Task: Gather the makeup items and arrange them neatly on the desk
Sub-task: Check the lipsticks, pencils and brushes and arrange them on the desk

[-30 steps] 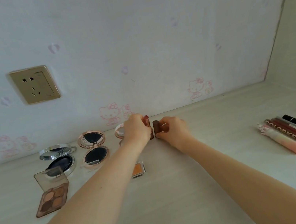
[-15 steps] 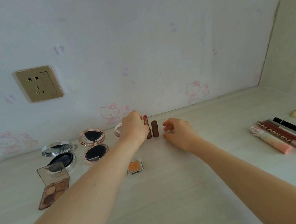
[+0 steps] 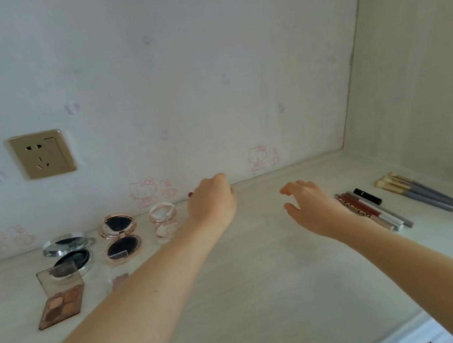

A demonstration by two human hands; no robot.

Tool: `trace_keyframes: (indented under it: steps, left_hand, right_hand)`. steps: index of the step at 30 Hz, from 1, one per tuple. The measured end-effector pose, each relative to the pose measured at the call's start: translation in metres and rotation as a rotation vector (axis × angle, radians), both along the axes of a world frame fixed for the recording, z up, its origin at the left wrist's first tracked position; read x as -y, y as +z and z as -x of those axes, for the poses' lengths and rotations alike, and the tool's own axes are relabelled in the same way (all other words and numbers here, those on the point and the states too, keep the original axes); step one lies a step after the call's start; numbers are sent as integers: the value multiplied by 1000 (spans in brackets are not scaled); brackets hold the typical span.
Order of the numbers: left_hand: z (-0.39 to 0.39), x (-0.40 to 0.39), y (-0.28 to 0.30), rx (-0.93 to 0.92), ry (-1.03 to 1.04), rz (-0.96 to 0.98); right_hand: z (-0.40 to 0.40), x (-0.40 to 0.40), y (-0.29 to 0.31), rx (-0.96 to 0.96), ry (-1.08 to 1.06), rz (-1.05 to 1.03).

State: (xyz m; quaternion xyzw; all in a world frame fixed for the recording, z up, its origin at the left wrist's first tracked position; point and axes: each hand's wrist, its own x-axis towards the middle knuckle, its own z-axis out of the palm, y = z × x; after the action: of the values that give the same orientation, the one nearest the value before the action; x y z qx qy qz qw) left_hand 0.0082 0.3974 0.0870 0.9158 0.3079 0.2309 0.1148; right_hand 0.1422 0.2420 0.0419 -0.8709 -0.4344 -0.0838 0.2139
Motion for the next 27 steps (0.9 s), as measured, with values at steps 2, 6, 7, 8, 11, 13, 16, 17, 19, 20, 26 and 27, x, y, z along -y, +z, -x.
trace_keyframes:
  steps: [2, 6, 7, 8, 11, 13, 16, 17, 19, 20, 26, 27]
  left_hand:
    - [-13, 18, -6, -27, -44, -13]
    - [-46, 54, -21, -59, -165, 52]
    - [-55, 63, -25, -62, -195, 65]
    - [-63, 73, -30, -65, -232, 69]
    - [-88, 98, -43, -91, -363, 50]
    - [-106, 109, -49, -117, -453, 43]
    - [-136, 119, -52, -125, -521, 47]
    - [-146, 121, -53, -118, -528, 63]
    - [-165, 123, -53, -129, -527, 91]
    - [-175, 124, -54, -144, -522, 97]
    - [-222, 139, -61, -264, -400, 142]
    - [-228, 144, -63, -277, -364, 136]
  right_hand:
    - [-9, 25, 3, 11, -37, 17]
    - [-31, 71, 4, 38, -128, 41]
    - [-38, 81, 4, 51, -144, 49]
    - [-45, 90, 3, 66, -159, 57]
    - [-66, 112, 1, 54, -217, 72]
    - [-78, 123, -3, 41, -242, 52]
    - [-96, 137, -10, 30, -262, 14]
    - [-102, 140, -12, 22, -268, 11]
    - [-114, 145, -17, 10, -278, 35]
    - [-119, 146, -18, 9, -280, 52]
    - [-135, 144, -30, -7, -309, 83]
    - [-136, 144, -31, -11, -320, 90]
